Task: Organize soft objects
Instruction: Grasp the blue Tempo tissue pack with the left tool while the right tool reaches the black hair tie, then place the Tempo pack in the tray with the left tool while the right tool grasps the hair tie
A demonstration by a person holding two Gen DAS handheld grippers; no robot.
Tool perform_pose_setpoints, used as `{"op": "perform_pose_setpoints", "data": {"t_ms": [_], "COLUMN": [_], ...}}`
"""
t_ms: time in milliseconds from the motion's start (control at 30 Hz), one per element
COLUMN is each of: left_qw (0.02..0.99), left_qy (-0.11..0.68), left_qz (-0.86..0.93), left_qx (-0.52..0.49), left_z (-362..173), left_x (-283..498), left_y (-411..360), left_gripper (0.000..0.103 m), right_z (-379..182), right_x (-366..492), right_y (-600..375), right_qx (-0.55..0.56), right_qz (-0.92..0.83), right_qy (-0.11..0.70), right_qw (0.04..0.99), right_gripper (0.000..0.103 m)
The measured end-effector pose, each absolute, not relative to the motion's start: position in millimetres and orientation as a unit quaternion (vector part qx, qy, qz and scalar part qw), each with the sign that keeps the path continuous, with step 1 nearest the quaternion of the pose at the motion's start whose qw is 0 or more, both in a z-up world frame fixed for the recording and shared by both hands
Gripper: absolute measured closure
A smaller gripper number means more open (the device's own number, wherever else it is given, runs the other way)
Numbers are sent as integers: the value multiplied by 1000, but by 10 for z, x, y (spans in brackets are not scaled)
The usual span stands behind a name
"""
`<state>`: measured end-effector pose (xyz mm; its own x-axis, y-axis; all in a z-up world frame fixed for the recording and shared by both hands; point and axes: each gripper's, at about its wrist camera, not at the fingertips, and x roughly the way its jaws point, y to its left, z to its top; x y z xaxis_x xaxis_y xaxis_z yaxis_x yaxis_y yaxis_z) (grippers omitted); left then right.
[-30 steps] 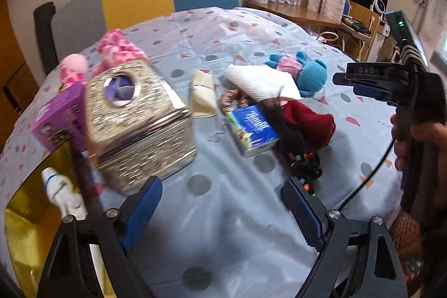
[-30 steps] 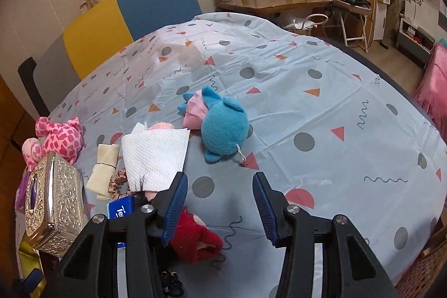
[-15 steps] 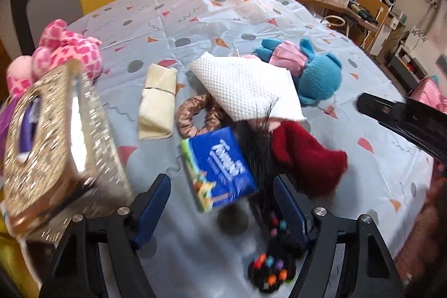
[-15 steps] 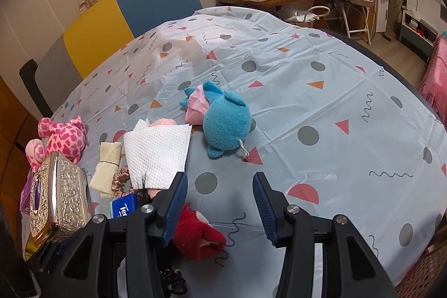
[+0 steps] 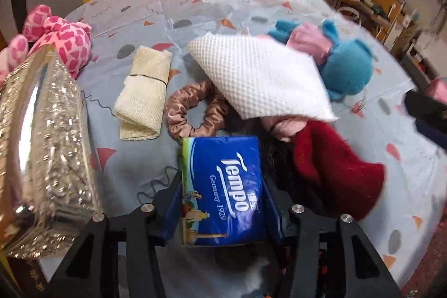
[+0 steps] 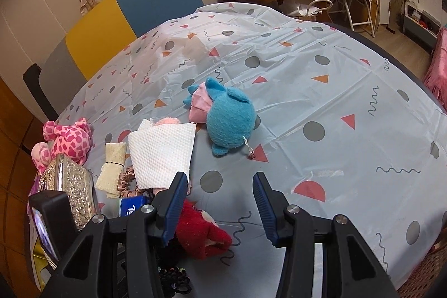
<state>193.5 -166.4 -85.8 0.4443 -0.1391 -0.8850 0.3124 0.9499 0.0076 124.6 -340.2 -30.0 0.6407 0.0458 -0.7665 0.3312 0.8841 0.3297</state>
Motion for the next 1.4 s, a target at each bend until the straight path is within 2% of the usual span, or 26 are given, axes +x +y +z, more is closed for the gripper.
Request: {"op": "perform_pose_setpoints", "data": {"t_ms": [233,467,700,833,1100,1267,1333,1400], "left_qw": [857,850,836,839,840,842,841,843], "left_qy": [481,487,508,503,500,496,495,492], "left_qz": [-180,-201,-203,-203,-202,-204,-207,-209], "left_qx": [37,1,-32,-44,-58,-59,-65,-65], "left_z": [-487,-108,-104,-88,-67,-55,-40,-6], "left_x": [1725,1805,1968,2002,2026,2015,2023,2022], "left_y": [-1507,-1362,-1261,-1209,-1169,-1188,-1184,-1180], "left_gripper": [51,51,51,51,51,51,51,51], "right_z": [-340,-377,-398,-455,-639,-868,-943,-1017], "right_x": [1247,1256,1273,1334,1447,1601,1645,1663], "right_y": [-3420,-3396,-3353,-3241,-2528,-2525,-2469,-2355], "right_qx": [234,230,237,275,222,254,254,215], "right_qz": [-82,-82,-56,41,204,158,160,154], "right_qy": [424,433,437,450,530,562,574,592], "right_qw": [871,868,866,849,792,771,762,761], "right_gripper": [54,54,54,54,54,46,46,52]}}
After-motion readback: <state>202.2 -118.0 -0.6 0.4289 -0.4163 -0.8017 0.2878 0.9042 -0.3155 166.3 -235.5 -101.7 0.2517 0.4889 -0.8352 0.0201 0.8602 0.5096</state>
